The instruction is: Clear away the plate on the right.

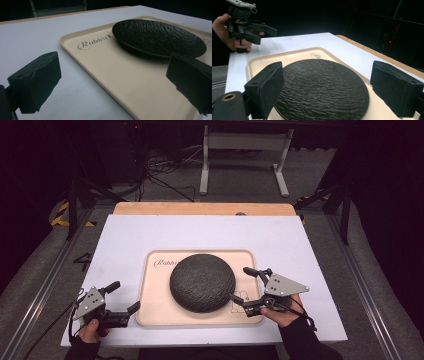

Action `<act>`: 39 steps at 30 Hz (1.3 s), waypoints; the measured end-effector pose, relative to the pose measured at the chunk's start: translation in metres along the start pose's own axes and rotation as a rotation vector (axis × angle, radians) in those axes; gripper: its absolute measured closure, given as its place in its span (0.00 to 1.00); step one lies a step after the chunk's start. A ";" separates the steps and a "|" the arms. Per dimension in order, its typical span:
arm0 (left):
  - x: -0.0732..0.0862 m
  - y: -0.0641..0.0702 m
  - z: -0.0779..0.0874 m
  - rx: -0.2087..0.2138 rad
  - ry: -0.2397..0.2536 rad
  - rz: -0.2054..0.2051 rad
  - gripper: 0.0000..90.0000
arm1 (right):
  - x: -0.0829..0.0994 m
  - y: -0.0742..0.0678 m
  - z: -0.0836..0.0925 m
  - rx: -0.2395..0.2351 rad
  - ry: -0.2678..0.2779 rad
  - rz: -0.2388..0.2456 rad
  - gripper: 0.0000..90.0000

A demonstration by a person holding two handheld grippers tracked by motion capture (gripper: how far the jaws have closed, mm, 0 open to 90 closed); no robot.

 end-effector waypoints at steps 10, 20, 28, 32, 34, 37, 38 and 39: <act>0.000 0.000 0.000 0.000 0.000 0.001 0.00 | 0.008 0.020 0.022 0.056 -0.002 -0.015 0.13; 0.000 0.000 0.000 -0.002 0.003 0.002 0.00 | 0.016 0.041 0.045 0.110 0.002 -0.043 0.12; 0.000 0.000 0.000 -0.003 0.003 0.003 0.00 | 0.028 0.057 0.063 0.150 -0.006 -0.075 0.12; 0.000 0.000 0.000 -0.003 0.003 0.003 0.00 | 0.035 0.063 0.071 0.174 -0.009 -0.094 0.11; 0.000 0.000 0.000 -0.003 0.003 0.003 0.00 | 0.039 0.066 0.074 0.180 -0.012 -0.105 0.11; 0.000 0.000 0.000 -0.003 0.002 0.002 0.00 | 0.048 0.069 0.078 0.194 -0.027 -0.122 0.11; 0.000 0.000 0.000 -0.003 0.003 0.002 0.00 | 0.051 0.070 0.079 0.196 -0.033 -0.125 0.11; 0.000 0.000 0.000 -0.002 0.000 0.002 0.00 | 0.054 0.071 0.080 0.199 -0.036 -0.126 0.11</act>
Point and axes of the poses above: each handheld gripper's, and its own axes: z roughly backward along the jaws, x roughly out of its underside, y roughly to its right, the point moved 5 cm from there along -z, roughly forward along the jaws, and after that the axes turned 1 degree about -x, right-handed, at the moved point
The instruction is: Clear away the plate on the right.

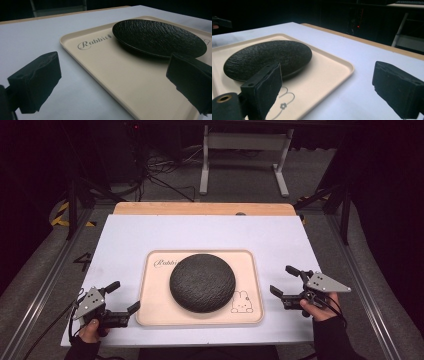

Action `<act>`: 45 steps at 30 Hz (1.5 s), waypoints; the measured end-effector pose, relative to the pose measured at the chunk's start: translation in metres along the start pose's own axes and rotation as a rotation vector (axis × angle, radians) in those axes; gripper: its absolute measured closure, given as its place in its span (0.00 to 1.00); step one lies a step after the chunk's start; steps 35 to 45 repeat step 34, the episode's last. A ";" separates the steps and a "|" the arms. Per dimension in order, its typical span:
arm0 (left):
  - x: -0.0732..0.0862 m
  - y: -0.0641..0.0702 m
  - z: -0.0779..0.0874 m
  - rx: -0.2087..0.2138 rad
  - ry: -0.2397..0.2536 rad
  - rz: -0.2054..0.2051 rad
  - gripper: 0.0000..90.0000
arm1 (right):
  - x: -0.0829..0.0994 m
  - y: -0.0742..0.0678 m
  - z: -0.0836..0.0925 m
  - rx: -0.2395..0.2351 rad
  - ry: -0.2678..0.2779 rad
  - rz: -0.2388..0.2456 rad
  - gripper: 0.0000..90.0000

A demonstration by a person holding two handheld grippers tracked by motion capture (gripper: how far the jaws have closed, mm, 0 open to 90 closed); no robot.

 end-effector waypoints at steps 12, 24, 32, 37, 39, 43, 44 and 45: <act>0.000 0.000 0.000 -0.002 0.002 0.001 0.00 | 0.025 0.009 0.007 0.024 -0.032 -0.054 0.09; 0.000 0.000 0.000 -0.003 0.001 0.001 0.00 | 0.035 0.009 0.012 0.026 -0.024 -0.083 0.08; 0.000 0.000 0.000 -0.002 0.001 0.000 0.00 | 0.036 0.009 0.011 0.006 -0.032 -0.088 0.03; 0.000 0.000 0.000 -0.002 0.001 0.000 0.00 | 0.036 0.009 0.011 0.006 -0.035 -0.086 0.02; 0.000 0.000 0.000 -0.002 0.001 0.000 0.00 | 0.036 0.009 0.011 0.006 -0.035 -0.086 0.02; 0.000 0.000 0.000 -0.002 0.001 0.000 0.00 | 0.036 0.009 0.011 0.006 -0.035 -0.086 0.02; 0.000 0.000 0.000 -0.002 0.001 0.000 0.00 | 0.036 0.009 0.011 0.006 -0.035 -0.086 0.02; 0.000 0.000 0.000 -0.002 0.001 0.000 0.00 | 0.036 0.009 0.011 0.006 -0.035 -0.086 0.02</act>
Point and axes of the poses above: each handheld gripper's, and its own axes: z roughly backward along the jaws, x roughly out of its underside, y roughly to its right, the point moved 5 cm from there along -z, roughly forward along the jaws, and after that the axes turned 1 degree about -x, right-handed, at the moved point
